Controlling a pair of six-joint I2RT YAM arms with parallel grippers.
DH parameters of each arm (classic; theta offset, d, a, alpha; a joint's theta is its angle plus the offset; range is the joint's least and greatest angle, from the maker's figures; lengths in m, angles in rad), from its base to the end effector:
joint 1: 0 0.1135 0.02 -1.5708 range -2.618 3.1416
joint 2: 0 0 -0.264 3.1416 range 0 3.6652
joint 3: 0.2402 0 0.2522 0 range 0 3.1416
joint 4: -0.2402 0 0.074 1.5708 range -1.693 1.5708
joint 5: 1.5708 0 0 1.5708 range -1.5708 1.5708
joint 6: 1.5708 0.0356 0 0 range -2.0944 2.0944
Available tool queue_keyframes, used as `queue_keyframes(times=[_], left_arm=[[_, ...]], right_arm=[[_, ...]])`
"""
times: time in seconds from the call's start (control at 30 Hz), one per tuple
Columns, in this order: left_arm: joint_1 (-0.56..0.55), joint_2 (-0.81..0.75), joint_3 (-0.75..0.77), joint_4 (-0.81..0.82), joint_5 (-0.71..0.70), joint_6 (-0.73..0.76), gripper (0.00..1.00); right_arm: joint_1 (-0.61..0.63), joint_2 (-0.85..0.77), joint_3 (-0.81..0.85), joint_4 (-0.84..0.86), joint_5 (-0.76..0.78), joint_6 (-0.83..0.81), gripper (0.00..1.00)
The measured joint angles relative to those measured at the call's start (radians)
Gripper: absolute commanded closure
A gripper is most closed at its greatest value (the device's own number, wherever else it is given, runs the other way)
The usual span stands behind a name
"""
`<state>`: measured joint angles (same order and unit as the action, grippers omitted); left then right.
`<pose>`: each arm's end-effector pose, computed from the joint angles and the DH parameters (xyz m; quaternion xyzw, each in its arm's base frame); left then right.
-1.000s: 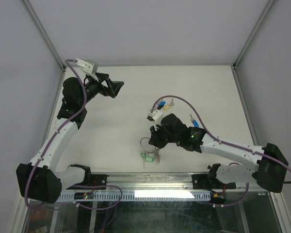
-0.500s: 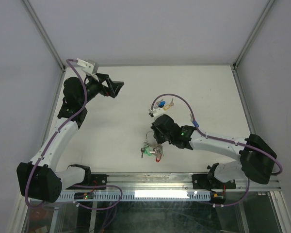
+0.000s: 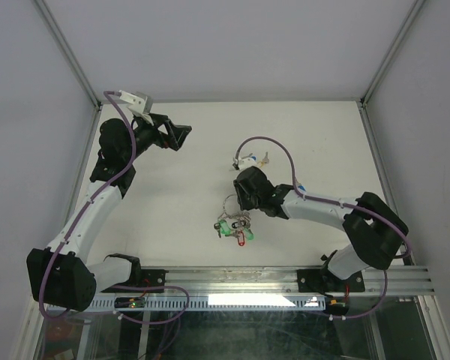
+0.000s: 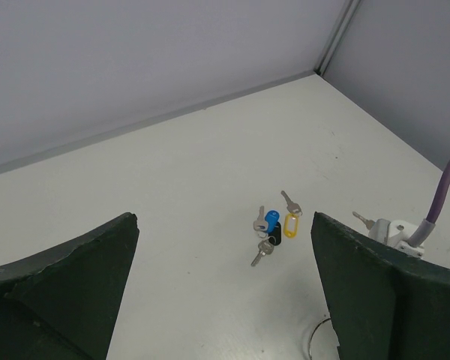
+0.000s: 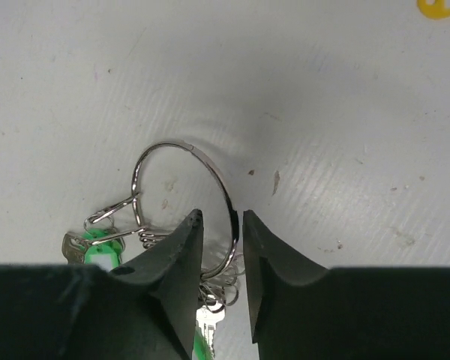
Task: Put the keys on the keyring
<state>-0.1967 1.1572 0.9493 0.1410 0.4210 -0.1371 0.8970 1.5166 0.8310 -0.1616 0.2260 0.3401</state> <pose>0.2641 -0.0675 0.3563 0.1639 0.7097 -0.2615 0.6334 0.1967 0.2336 0.1870 -0.2171 0.9045 0.1180 0.3477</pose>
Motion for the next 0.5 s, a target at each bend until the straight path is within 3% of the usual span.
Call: queue_keyframes(times=[0.2, 0.5], left_arm=[[0.000, 0.001, 0.000, 0.000, 0.000, 0.000, 0.04], [0.000, 0.002, 0.000, -0.001, 0.000, 0.000, 0.04]], right_arm=[[-0.033, -0.014, -0.008, 0.000, -0.007, -0.003, 0.54], [-0.088, -0.205, -0.116, -0.055, -0.069, 0.014, 0.60]])
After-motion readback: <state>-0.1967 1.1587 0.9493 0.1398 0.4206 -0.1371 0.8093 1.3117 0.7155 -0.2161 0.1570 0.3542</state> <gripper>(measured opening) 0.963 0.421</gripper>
